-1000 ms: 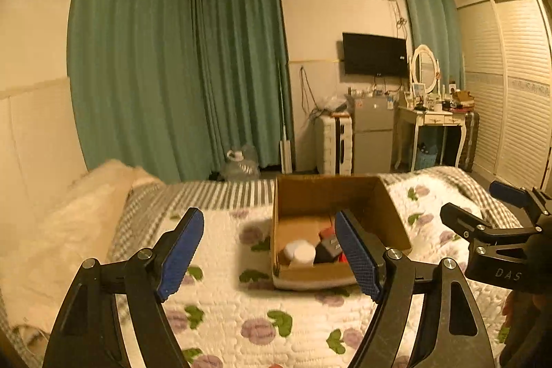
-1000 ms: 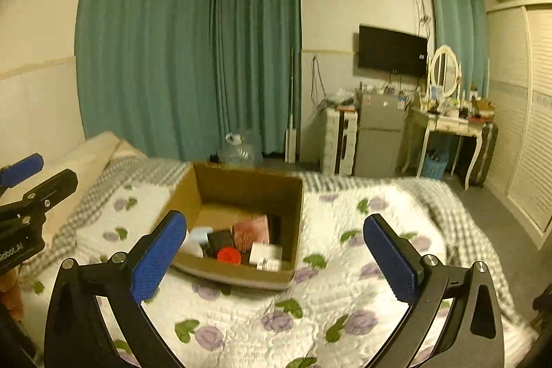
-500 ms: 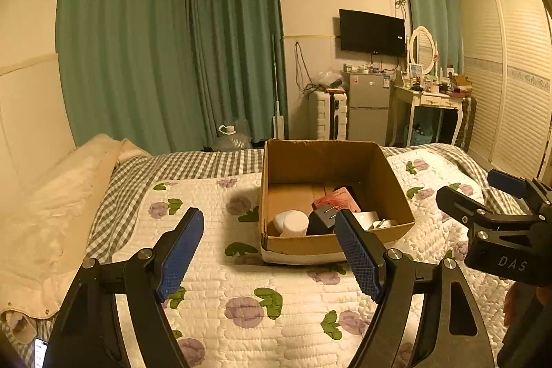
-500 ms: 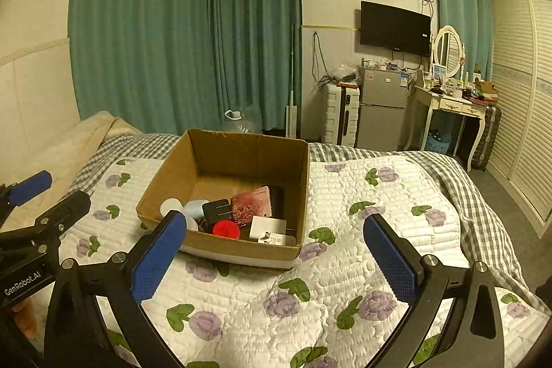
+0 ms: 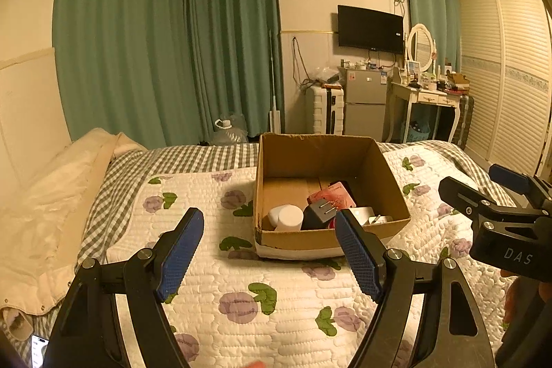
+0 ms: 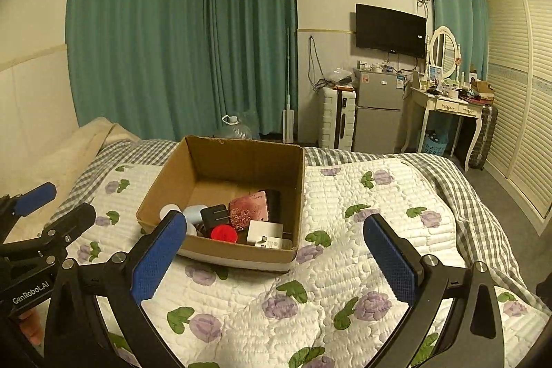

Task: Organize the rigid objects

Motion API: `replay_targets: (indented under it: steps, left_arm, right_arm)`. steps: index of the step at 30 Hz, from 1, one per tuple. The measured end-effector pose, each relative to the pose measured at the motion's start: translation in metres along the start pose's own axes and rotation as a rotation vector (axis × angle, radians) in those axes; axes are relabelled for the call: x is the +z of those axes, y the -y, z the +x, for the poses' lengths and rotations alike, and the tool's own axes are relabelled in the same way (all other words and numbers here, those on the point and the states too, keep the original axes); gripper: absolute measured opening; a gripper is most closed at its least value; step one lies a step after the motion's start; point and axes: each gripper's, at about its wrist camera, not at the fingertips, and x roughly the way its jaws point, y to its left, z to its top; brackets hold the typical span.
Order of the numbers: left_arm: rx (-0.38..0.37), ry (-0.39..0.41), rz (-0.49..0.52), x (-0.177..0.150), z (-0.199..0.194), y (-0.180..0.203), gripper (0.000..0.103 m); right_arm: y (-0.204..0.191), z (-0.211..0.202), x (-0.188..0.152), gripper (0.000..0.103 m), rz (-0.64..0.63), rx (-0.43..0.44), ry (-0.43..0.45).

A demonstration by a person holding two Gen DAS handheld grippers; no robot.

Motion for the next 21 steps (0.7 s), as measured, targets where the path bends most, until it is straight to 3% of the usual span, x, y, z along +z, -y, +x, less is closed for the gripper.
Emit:
replay_targets:
  steps: [21]
  left_arm:
    - [-0.004,-0.003,-0.005,0.0009,0.0002,-0.0019,0.081]
  right_arm:
    - [-0.0021,0.0027,-0.0041,0.103,-0.012,-0.009,-0.014]
